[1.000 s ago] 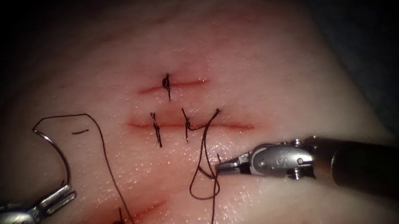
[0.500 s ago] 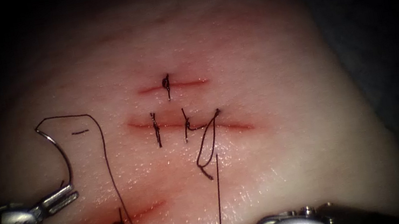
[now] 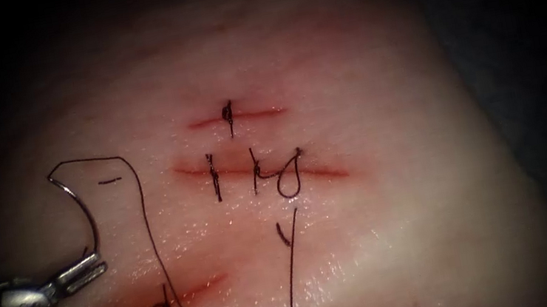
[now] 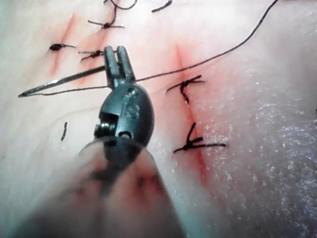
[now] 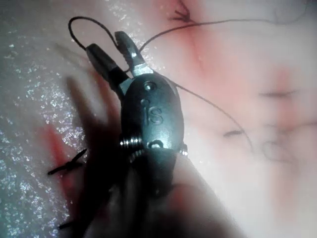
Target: Wound Closure
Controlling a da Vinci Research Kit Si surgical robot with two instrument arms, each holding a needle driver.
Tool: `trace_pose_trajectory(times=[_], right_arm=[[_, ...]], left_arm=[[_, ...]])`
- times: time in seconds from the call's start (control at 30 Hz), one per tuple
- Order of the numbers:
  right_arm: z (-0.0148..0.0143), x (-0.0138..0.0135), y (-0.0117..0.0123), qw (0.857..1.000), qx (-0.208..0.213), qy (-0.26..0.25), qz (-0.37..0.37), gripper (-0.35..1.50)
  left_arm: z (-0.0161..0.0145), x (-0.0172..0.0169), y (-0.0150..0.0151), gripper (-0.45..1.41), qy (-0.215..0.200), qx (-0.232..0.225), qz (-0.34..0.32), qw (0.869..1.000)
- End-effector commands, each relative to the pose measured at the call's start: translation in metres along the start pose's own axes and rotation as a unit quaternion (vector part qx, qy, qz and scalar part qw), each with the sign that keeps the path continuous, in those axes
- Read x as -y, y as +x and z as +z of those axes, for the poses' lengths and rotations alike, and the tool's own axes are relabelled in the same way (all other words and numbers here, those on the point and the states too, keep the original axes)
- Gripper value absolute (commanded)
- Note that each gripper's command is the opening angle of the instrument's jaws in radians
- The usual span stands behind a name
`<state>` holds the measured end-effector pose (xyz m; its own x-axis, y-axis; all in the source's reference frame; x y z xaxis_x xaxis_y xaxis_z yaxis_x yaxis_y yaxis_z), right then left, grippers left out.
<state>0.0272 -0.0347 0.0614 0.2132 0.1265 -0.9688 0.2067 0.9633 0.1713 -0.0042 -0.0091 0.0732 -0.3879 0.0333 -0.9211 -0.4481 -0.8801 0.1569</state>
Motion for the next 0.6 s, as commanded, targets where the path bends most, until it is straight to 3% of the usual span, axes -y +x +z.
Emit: trace_pose_trajectory(times=[0.03, 0.2, 0.23, 0.27, 0.33, 0.6], right_arm=[[-0.0009, -0.0032, -0.0005, 0.999, 0.011, -0.033, -0.01, 1.46], [-0.0057, -0.0094, -0.0031, 0.995, 0.015, -0.098, -0.032, 1.48], [-0.0057, -0.0094, -0.0031, 0.995, 0.015, -0.098, -0.032, 1.48], [-0.0064, -0.0109, -0.0047, 0.992, 0.027, -0.113, -0.047, 1.48], [-0.0065, -0.0114, -0.0055, 0.991, 0.033, -0.12, -0.044, 1.48], [-0.0047, -0.0143, -0.0136, 0.987, 0.069, -0.137, -0.052, 1.4]], left_arm=[[0.0006, -0.0001, -0.0004, -0.45, -0.001, -0.001, 0.0, 1.0], [0.0004, 0.0001, -0.0007, -0.45, -0.002, -0.002, 0.0, 1.0], [0.0004, 0.0001, -0.0007, -0.45, -0.002, -0.002, 0.0, 1.0], [0.0003, 0.0001, -0.0008, -0.45, -0.002, -0.002, 0.001, 1.0], [0.0003, 0.0001, -0.0009, -0.45, -0.002, -0.002, 0.001, 1.0], [0.0005, 0.0, -0.0008, -0.45, -0.001, -0.001, 0.001, 1.0]])
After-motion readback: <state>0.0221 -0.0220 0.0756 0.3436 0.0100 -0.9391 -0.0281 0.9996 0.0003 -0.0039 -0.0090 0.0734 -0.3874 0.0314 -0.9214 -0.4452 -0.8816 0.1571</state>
